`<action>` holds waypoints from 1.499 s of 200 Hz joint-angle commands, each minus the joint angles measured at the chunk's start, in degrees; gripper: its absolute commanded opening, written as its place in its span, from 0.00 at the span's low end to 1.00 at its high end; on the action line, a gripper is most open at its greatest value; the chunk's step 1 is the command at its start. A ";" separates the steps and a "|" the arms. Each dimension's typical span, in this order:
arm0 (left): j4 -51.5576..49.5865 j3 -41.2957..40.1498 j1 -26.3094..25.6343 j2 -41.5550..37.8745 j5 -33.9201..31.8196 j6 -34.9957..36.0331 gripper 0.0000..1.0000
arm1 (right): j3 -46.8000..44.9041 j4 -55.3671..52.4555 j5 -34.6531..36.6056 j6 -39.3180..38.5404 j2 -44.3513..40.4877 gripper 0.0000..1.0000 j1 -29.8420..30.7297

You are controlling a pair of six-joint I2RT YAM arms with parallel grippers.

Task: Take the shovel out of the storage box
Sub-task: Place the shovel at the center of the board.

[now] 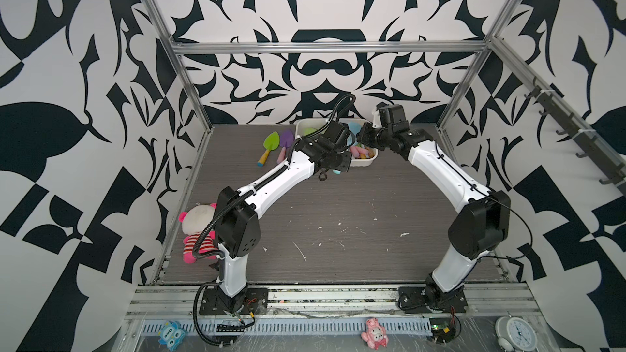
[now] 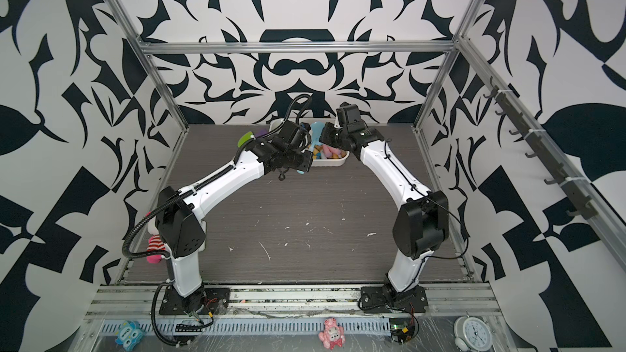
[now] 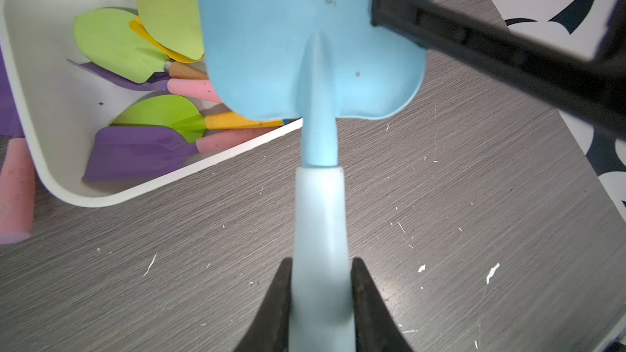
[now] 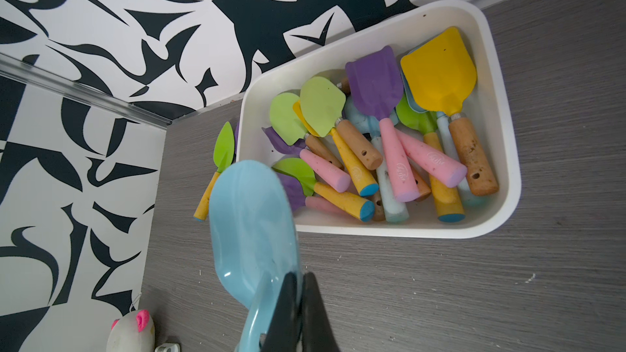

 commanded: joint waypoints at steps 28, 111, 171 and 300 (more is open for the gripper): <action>-1.28 0.15 0.30 -1.83 -1.49 2.13 0.04 | 1.80 1.41 -1.66 -0.98 -1.83 0.26 0.23; -1.18 -7.25 10.99 -7.15 -1.10 6.01 0.03 | -0.28 2.46 -1.78 -9.48 -6.83 0.78 0.25; -1.71 -10.24 24.02 -7.71 0.70 11.81 0.04 | -1.98 2.23 -2.06 -12.69 -8.69 0.87 0.24; -2.86 -2.09 41.55 7.48 -0.86 20.07 0.06 | 4.59 -6.32 -3.19 -15.13 -2.98 0.94 0.28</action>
